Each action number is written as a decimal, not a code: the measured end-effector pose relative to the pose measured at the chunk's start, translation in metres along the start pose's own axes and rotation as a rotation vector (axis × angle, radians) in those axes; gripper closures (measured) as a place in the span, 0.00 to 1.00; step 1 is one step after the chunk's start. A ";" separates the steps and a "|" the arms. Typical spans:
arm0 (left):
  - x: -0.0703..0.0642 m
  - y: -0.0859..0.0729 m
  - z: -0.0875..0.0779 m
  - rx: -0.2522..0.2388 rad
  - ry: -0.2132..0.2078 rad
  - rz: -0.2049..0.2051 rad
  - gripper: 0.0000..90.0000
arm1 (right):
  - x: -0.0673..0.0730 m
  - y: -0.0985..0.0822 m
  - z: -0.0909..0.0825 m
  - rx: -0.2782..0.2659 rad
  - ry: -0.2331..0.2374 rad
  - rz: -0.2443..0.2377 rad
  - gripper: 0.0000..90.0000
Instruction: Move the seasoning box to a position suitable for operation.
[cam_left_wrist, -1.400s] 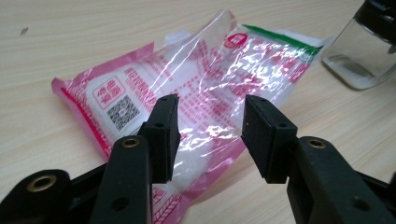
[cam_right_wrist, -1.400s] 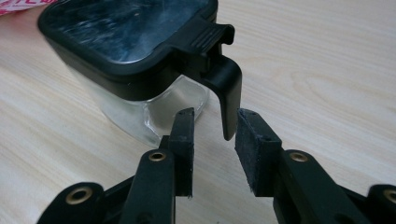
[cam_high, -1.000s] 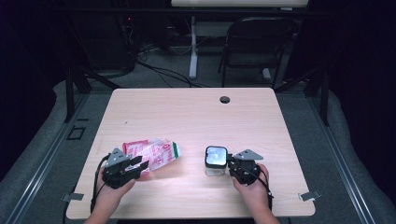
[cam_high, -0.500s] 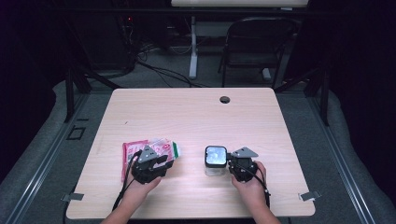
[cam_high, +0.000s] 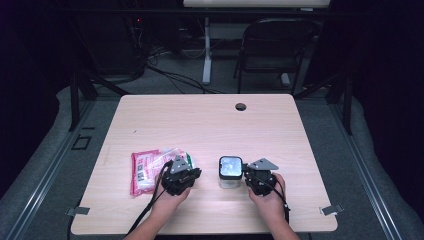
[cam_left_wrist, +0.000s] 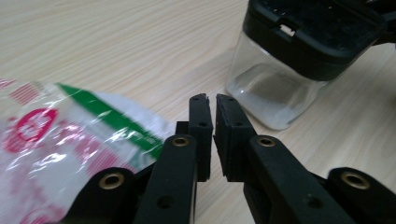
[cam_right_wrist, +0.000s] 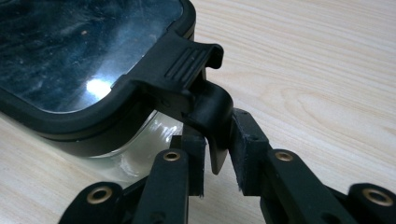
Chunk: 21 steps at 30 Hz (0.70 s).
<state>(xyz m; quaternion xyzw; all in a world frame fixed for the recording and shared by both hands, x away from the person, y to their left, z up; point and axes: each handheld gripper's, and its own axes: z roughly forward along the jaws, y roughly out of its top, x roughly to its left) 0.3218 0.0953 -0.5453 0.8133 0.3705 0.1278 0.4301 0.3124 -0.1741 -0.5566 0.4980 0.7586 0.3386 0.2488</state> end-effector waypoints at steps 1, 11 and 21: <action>-0.005 0.002 0.006 0.014 -0.001 0.004 0.96 | -0.002 -0.001 0.000 -0.011 0.011 0.012 0.84; -0.026 0.008 0.026 0.036 -0.012 0.035 0.98 | -0.003 -0.001 0.000 -0.010 0.018 0.012 0.84; -0.032 0.011 0.023 0.007 -0.027 0.032 1.00 | 0.001 -0.002 -0.001 -0.019 0.017 -0.011 0.87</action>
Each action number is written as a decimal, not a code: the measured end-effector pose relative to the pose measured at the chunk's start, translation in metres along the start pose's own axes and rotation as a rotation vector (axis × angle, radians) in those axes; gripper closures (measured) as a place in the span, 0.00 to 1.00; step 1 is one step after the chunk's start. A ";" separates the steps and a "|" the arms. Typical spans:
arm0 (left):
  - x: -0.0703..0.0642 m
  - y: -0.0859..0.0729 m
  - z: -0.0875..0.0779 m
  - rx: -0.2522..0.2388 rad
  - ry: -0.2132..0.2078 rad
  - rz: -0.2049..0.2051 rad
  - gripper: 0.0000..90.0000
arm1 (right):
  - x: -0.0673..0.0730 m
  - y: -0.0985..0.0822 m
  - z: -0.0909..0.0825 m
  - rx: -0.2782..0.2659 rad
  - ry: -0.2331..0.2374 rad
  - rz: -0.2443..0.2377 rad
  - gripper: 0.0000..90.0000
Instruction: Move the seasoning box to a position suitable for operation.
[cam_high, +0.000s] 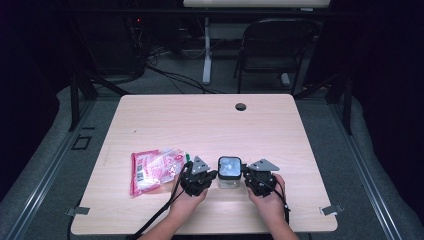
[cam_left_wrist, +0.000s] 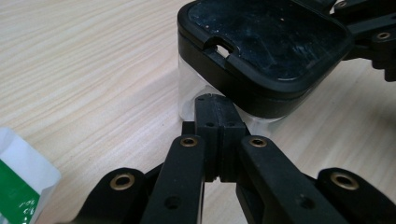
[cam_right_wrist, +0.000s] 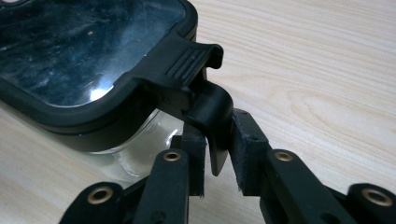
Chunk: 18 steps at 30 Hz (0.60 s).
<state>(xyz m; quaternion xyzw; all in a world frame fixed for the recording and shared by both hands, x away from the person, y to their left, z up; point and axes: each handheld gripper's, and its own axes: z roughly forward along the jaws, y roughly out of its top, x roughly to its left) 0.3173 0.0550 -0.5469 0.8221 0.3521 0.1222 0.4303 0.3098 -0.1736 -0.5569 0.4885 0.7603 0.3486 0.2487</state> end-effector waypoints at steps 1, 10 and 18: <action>0.000 0.000 0.000 0.000 0.000 0.000 1.00 | 0.000 0.000 0.000 0.000 0.000 0.000 0.87; -0.004 -0.010 -0.018 0.012 -0.009 0.034 1.00 | 0.014 -0.005 -0.009 -0.011 0.029 -0.008 0.90; 0.004 -0.026 -0.045 0.043 0.008 0.051 1.00 | 0.038 -0.005 -0.011 -0.022 0.065 -0.062 0.89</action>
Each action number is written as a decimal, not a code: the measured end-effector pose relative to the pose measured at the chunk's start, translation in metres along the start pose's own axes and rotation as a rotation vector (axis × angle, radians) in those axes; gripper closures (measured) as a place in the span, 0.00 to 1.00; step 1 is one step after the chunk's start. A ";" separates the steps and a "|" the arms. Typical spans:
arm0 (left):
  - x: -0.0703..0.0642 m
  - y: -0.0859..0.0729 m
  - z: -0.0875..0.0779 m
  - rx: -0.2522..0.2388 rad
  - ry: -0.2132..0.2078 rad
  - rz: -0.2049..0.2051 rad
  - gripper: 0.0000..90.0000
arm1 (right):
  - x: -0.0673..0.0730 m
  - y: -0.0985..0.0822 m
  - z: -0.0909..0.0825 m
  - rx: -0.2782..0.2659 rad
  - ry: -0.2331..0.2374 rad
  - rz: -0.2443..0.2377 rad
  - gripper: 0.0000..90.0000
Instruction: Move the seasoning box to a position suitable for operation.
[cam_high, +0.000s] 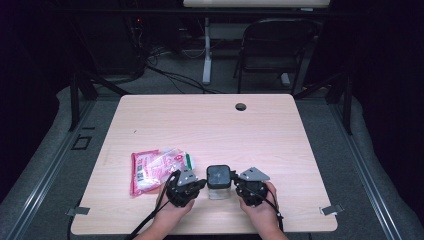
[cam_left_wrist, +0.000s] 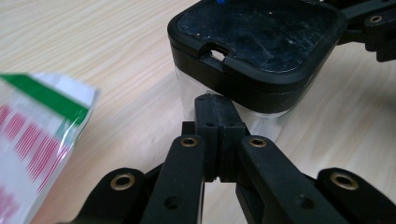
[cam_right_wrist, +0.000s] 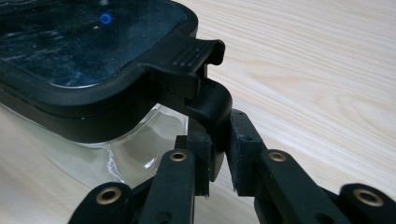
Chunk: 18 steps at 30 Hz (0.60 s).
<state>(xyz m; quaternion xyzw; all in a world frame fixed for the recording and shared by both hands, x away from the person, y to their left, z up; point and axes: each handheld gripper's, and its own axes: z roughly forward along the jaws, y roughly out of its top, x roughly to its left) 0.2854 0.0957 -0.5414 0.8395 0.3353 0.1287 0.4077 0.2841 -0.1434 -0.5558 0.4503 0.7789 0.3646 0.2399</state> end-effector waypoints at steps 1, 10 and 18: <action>0.001 -0.002 -0.002 -0.002 -0.002 -0.003 1.00 | 0.003 0.000 0.000 0.006 0.008 -0.007 0.89; 0.007 -0.020 -0.018 -0.005 -0.032 -0.027 1.00 | 0.023 0.001 0.001 0.021 0.051 -0.077 0.84; 0.010 -0.027 -0.022 -0.008 -0.053 -0.019 0.92 | 0.015 0.007 -0.001 0.106 0.185 0.020 0.74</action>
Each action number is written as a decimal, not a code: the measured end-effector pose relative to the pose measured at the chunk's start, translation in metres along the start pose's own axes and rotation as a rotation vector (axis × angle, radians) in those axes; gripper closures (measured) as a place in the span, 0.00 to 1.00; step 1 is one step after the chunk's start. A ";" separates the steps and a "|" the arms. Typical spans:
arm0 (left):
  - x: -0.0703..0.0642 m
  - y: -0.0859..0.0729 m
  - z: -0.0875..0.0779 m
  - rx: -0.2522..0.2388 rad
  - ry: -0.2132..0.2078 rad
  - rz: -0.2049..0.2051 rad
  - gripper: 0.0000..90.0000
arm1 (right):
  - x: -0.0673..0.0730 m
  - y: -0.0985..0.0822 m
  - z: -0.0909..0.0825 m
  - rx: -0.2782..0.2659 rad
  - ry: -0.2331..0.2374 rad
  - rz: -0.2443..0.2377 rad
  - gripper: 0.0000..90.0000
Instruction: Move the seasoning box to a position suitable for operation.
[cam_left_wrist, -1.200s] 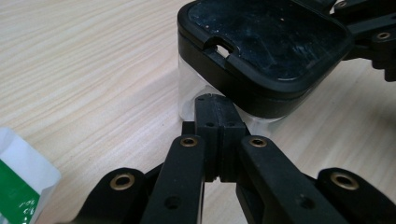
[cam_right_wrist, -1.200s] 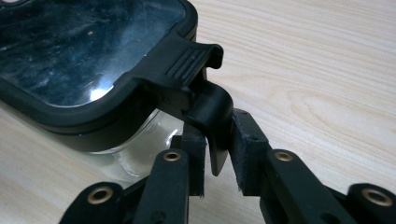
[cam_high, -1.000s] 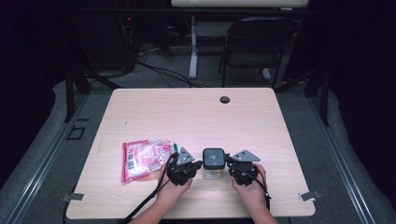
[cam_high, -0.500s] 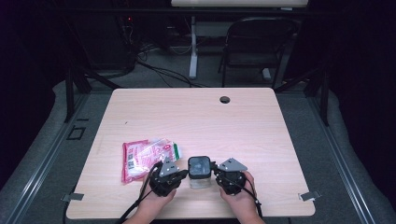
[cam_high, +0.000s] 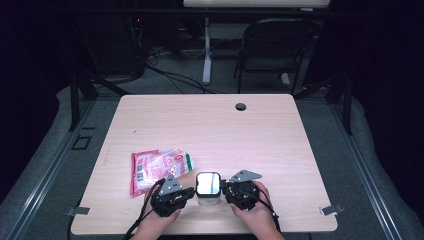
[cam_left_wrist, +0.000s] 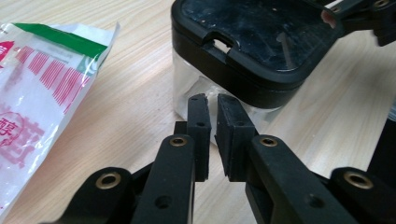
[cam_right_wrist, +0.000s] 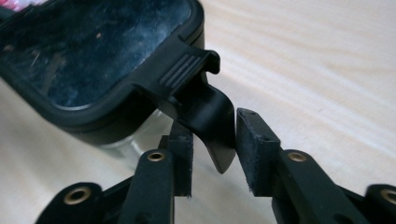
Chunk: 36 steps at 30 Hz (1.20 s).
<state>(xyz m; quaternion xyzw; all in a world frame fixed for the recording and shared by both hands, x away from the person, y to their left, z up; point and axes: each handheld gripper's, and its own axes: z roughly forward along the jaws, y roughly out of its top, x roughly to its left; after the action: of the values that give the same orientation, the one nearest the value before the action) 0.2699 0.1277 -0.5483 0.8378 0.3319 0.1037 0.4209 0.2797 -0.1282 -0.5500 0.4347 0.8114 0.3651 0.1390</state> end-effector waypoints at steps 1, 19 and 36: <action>0.000 0.000 0.000 0.000 0.000 0.000 0.91 | 0.000 0.000 0.000 0.000 0.000 0.000 0.74; 0.000 0.003 -0.004 -0.012 -0.035 -0.006 0.86 | -0.007 0.010 -0.023 0.035 0.055 -0.001 0.77; 0.010 0.017 -0.012 -0.012 -0.042 -0.027 0.76 | -0.013 0.041 -0.052 0.013 0.074 0.101 0.83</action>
<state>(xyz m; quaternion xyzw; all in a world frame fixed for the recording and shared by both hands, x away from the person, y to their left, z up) 0.2803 0.1339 -0.5287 0.8327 0.3335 0.0827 0.4343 0.2837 -0.1488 -0.4859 0.4619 0.7954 0.3825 0.0874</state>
